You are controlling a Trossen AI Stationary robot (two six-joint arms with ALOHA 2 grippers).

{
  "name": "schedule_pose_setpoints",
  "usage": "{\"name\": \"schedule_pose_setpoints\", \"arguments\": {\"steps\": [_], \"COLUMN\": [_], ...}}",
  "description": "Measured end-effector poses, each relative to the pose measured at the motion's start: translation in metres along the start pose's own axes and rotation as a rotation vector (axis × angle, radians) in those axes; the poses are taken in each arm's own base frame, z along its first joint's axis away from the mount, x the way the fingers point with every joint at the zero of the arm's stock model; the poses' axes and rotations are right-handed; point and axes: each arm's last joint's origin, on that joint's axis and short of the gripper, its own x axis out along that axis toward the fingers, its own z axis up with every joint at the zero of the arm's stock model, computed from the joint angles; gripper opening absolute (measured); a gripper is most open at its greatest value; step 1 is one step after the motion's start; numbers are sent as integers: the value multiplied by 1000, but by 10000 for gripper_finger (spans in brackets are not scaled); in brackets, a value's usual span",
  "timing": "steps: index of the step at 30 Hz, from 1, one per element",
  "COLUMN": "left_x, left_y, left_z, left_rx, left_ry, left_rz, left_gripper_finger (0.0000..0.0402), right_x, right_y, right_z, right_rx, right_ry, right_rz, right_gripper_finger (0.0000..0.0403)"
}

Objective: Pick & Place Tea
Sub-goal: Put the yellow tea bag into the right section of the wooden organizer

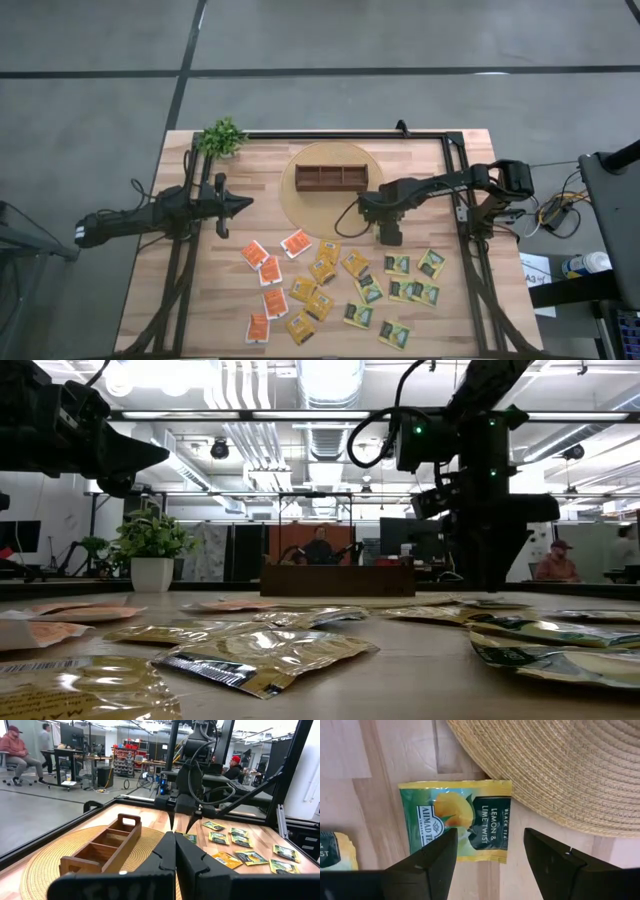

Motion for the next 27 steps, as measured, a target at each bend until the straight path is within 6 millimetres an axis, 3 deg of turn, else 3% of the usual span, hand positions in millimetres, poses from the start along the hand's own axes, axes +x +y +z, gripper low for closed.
{"name": "schedule_pose_setpoints", "arguments": {"steps": [27], "left_x": [0], "left_y": [0], "left_z": [0], "left_rx": [0], "left_ry": [0], "left_rz": [0], "left_gripper_finger": [0], "right_x": [19], "right_y": [-8], "right_z": [-9], "right_rx": [-24], "right_ry": [-44], "right_rz": [73], "right_gripper_finger": [226]}}
